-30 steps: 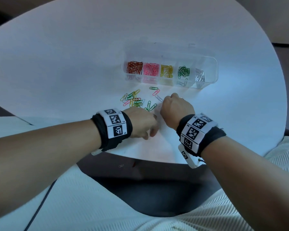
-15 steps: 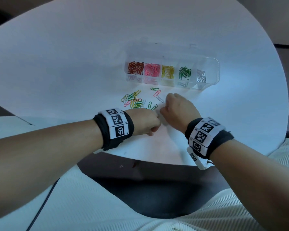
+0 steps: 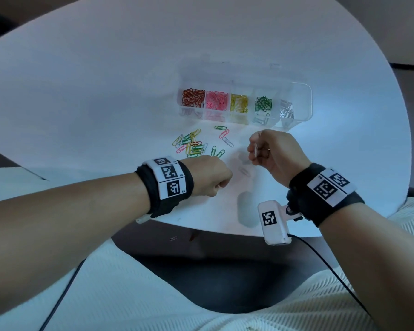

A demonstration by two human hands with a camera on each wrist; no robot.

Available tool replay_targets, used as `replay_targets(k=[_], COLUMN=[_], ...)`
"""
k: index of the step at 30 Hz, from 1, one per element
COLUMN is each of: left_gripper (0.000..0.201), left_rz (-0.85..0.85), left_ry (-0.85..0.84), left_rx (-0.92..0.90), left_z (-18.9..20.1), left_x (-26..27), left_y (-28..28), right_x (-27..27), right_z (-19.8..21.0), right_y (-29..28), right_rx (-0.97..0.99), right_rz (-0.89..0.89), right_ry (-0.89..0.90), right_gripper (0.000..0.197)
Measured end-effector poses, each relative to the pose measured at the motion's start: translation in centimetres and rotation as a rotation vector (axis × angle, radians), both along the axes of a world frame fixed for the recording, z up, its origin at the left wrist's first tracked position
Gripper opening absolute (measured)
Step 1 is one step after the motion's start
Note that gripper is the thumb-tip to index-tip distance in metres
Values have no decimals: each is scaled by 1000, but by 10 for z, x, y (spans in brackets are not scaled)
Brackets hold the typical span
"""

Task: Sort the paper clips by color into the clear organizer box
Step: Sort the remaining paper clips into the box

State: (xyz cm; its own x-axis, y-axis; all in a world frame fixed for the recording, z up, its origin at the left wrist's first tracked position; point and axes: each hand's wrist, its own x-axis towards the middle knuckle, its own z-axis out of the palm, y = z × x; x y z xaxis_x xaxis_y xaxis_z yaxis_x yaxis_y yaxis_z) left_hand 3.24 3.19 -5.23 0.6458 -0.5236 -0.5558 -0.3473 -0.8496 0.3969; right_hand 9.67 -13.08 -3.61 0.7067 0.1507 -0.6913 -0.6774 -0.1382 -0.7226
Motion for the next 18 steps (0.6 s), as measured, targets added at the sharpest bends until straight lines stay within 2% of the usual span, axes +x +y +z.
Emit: replay_targets(k=[2, 3, 5, 7, 8, 12, 18], left_gripper=[18, 18, 18, 13, 10, 7, 9], left_rz=[11, 15, 2, -17, -14, 12, 54], left_ry=[-26, -35, -45, -40, -28, -13, 16], left_rx=[-13, -1, 75, 175, 209, 250, 232], left_z=[4, 5, 7, 7, 6, 5, 7], left_x=[4, 5, 7, 7, 6, 6, 4], left_y=[4, 6, 7, 5, 3, -1, -2], right_x=[2, 2, 4, 1, -1, -6, -13], right_z=[1, 1, 0, -2, -4, -11, -13], right_y=[-1, -2, -8, -13, -14, -11, 1], right_rx=[-95, -220, -544, -734, -776, -912, -1023], right_rz=[53, 153, 470, 731, 782, 835, 913], right_ry=[-57, -149, -374, -455, -449, -471, -458], right_gripper=[18, 18, 13, 9, 10, 9, 20])
